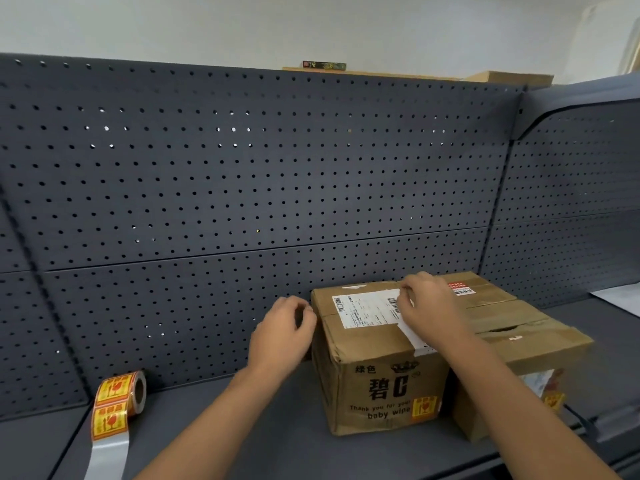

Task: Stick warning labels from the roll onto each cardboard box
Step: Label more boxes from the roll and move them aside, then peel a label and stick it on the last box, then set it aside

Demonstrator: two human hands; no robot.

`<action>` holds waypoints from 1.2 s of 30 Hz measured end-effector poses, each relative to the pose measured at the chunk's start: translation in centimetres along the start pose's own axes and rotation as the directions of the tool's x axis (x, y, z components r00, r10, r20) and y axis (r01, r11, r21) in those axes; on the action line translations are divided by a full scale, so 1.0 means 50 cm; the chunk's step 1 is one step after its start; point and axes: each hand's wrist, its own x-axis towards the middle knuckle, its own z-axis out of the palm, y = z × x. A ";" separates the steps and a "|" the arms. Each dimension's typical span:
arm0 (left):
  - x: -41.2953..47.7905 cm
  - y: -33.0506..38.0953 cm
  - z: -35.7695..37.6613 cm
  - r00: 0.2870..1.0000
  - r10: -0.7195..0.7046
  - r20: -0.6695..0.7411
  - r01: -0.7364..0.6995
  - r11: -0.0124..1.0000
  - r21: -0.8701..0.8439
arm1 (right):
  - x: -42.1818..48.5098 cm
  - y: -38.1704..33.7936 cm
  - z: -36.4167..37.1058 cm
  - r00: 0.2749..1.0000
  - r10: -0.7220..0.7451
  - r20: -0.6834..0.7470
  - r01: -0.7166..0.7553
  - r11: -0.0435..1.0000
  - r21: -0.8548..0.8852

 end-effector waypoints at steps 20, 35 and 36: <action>-0.151 -0.216 -0.272 0.929 0.325 -0.176 -0.171 0.800 0.575 | -0.120 -0.280 0.110 0.926 -0.378 0.009 0.369 0.909 0.195; -0.292 -0.412 -0.550 0.948 0.154 -0.279 0.075 0.743 0.665 | -0.191 -0.610 0.207 0.869 -0.493 0.039 0.461 0.836 0.297; -0.302 -0.432 -0.569 0.945 0.144 -0.295 0.095 0.741 0.664 | -0.197 -0.635 0.213 0.864 -0.501 0.054 0.462 0.831 0.309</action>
